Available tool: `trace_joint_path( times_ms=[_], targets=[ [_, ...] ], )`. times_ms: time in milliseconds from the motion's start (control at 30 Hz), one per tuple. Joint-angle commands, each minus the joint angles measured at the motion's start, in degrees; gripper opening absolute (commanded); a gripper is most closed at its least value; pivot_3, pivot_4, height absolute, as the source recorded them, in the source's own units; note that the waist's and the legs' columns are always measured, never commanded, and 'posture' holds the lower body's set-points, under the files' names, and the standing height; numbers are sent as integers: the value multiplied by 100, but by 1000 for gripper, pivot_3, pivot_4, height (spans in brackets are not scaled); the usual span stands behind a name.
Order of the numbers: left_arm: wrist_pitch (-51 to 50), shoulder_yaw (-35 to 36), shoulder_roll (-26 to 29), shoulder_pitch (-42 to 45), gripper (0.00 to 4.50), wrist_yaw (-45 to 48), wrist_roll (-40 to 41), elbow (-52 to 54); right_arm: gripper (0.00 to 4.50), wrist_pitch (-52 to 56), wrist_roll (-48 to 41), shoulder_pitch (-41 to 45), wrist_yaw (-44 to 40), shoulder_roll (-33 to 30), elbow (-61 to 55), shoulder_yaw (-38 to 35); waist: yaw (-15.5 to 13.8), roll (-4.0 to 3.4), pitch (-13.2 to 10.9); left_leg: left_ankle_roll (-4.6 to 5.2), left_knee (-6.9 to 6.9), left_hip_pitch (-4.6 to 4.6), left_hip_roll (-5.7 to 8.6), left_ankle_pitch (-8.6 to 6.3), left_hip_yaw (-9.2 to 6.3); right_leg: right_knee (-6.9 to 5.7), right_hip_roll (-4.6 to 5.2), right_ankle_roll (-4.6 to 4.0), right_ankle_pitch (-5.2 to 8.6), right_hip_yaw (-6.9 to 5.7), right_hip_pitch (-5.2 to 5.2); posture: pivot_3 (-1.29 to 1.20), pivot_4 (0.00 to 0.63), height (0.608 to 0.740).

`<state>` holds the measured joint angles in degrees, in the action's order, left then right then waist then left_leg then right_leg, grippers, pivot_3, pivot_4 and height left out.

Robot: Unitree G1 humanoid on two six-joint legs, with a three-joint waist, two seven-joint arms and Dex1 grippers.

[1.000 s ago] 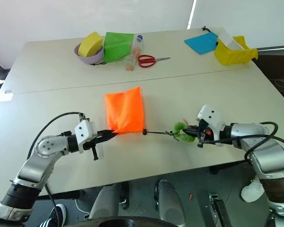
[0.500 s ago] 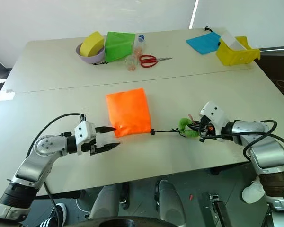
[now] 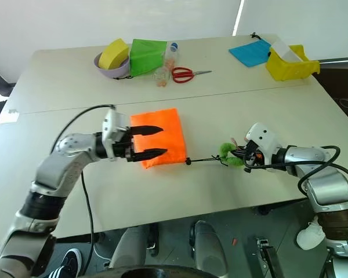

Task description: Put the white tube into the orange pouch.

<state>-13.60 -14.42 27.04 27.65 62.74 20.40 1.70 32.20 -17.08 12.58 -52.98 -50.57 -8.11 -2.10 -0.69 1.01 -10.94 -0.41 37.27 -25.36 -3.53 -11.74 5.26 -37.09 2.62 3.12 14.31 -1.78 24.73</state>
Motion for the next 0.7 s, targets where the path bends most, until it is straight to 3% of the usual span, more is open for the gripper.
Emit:
trace_joint_path(
  times_ms=[33, 133, 400, 700],
  targets=[
    [164, -172, -210, 379, 3390, 311, -99, -394, 0, -63, 23, 72, 43, 16, -88, -72, 0, 0, 0, 0, 0, 0, -2, 0, -1, 0, 0, 0, 0, 0, 0, 0, 150, 740],
    [578, -694, -399, 1072, 3390, 822, -640, -1207, 0, -125, 50, 88, 75, 59, -49, -39, -7, 0, 0, 1, 1, -1, -2, 0, -5, -2, -6, 0, 0, -1, 0, 0, 150, 740],
    [845, -1209, -868, 2429, 3390, 1525, -1364, -2890, 0, -290, 130, 212, 142, 207, 154, 54, 1, 0, 0, 3, 7, -5, 5, 0, -8, 0, -5, 3, 1, 3, 0, 0, 150, 740],
    [320, -1566, -1116, 2993, 3390, 2102, -1872, -3162, 0, -387, 208, 208, 162, 293, 175, 95, 4, 0, 0, 3, 8, -10, 5, 0, -17, -2, -7, 4, 1, 2, 2, 0, 150, 740]
  ],
)
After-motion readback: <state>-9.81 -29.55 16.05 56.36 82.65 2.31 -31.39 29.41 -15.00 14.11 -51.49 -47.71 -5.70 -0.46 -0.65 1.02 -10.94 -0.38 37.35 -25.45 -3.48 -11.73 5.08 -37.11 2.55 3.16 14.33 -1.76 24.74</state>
